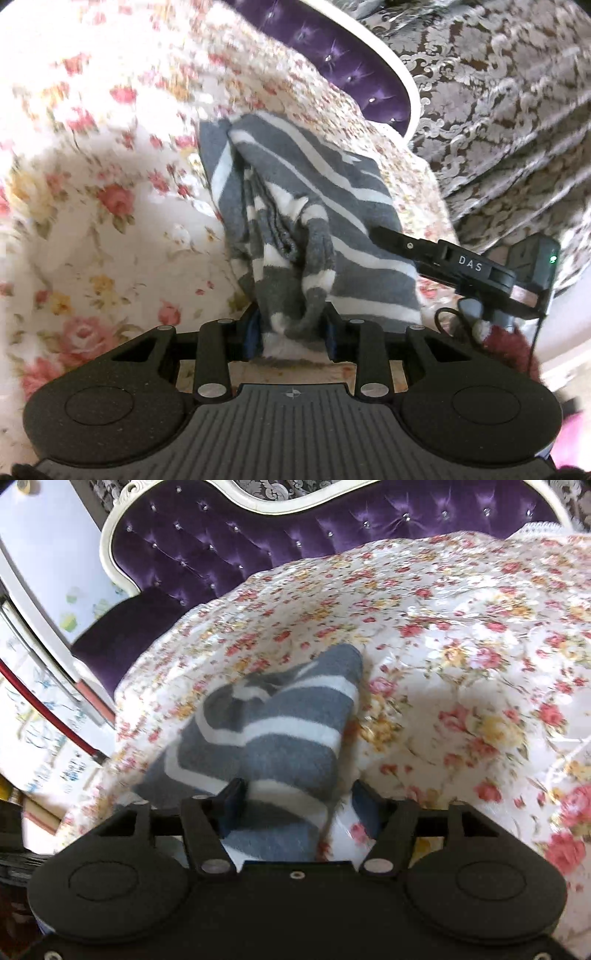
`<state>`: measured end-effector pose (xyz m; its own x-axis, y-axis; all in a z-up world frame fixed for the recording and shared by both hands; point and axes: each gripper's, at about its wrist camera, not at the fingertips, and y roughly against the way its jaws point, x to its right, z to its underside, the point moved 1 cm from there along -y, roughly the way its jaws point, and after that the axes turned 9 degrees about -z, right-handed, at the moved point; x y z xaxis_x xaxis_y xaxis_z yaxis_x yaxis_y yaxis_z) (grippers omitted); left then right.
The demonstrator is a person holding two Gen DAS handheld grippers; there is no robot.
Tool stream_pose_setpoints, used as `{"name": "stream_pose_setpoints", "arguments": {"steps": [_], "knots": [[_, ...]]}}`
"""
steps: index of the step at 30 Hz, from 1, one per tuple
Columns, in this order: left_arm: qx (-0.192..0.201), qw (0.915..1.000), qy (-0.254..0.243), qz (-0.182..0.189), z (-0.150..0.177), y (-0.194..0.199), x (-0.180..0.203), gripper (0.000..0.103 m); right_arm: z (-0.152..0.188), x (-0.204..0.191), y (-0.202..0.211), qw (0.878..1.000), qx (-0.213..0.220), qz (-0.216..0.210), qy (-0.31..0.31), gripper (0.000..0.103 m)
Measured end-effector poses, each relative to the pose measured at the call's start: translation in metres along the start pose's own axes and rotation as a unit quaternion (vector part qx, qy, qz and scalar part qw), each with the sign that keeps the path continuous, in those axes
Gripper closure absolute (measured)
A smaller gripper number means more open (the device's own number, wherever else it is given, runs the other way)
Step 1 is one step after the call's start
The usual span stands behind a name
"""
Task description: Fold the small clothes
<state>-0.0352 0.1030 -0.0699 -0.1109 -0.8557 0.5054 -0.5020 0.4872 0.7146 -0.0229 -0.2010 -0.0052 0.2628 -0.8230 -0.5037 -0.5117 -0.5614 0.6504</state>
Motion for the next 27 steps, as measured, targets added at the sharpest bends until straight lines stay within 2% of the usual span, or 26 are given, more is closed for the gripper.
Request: {"name": "stream_pose_setpoints", "arguments": {"steps": [2,5,9,13,18,21,24,27], "knots": [[0.03,0.9987,-0.029,-0.028,0.003,0.011,0.01,0.068,0.005,-0.001,0.003,1.0,0.008,0.007,0.001,0.034],[0.082,0.9915,-0.079,-0.062,0.007,0.031,0.028,0.065,0.012,-0.003,0.008,1.0,0.018,0.015,0.001,0.031],[0.148,0.9782,-0.124,-0.077,0.0,0.045,0.05,0.047,0.02,-0.005,0.011,0.999,0.028,0.021,0.002,0.03],[0.177,0.9681,-0.154,-0.086,-0.013,0.031,0.063,0.04,0.025,-0.01,0.012,0.999,0.034,0.031,0.008,0.029],[0.173,0.9625,-0.157,-0.137,-0.015,-0.005,0.06,0.039,0.027,-0.01,0.015,0.999,0.038,0.035,0.008,0.028],[0.137,0.9606,-0.156,-0.185,-0.011,-0.026,0.043,0.036,0.028,-0.011,0.016,0.999,0.039,0.037,0.009,0.025],[0.133,0.9673,-0.129,-0.173,-0.004,-0.025,0.025,0.033,0.026,-0.016,0.021,0.998,0.05,0.03,0.014,0.025],[0.134,0.9681,-0.125,-0.171,-0.002,-0.019,0.02,0.032,0.016,-0.021,0.027,0.994,0.096,0.039,0.024,0.024]]}}
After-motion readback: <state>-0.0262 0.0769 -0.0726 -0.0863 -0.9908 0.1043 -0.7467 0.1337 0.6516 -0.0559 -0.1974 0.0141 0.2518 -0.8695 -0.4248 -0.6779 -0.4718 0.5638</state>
